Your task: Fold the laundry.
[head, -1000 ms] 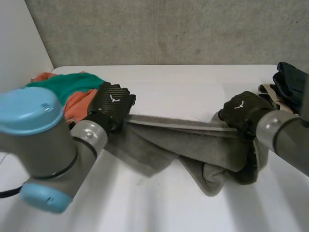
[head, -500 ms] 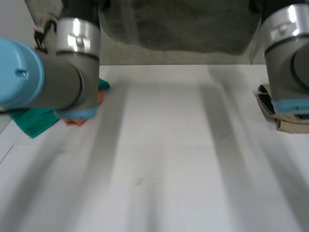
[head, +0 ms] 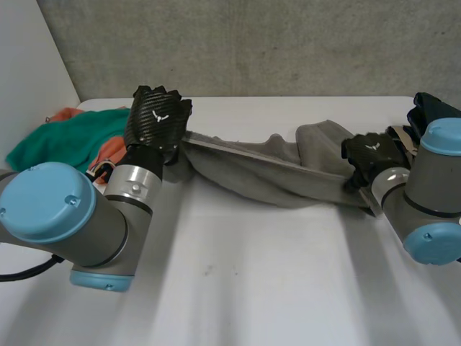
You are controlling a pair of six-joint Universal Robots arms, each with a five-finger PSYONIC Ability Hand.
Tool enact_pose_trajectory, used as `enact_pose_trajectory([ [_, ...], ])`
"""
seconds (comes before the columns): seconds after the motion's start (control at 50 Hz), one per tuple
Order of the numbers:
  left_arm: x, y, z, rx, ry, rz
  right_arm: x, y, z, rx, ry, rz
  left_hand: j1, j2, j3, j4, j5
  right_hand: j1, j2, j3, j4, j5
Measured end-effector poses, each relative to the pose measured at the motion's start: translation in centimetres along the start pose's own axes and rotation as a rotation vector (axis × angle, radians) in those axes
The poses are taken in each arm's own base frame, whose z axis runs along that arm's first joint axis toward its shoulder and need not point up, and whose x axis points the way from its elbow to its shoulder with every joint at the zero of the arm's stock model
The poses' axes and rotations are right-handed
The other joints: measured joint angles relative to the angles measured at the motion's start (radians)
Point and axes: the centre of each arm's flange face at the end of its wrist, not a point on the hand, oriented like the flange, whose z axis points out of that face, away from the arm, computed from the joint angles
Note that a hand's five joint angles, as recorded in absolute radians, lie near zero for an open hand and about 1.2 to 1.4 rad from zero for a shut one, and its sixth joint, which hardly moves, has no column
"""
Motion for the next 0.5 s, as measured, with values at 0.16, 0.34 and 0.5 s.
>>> enact_pose_trajectory([
  [0.16,-0.8,-1.2,-0.3,-0.016,0.009,0.002,2.8,1.3,0.3,-0.083,0.055,0.153,0.0,0.0,0.0,0.0,0.0,-0.052,-0.063,-0.058,-0.057,-0.066],
  [0.34,-3.0,-2.4,-0.2,-0.02,-0.025,0.008,5.3,1.7,0.3,-0.127,0.086,0.197,0.0,0.0,0.0,0.0,0.0,-0.052,-0.063,-0.058,-0.057,-0.064],
  [0.5,-3.5,-2.8,0.0,-0.014,-0.024,0.002,4.2,2.9,-0.7,-0.208,-0.029,0.227,0.0,0.0,0.0,0.0,0.0,-0.052,-0.063,-0.058,-0.057,-0.059],
])
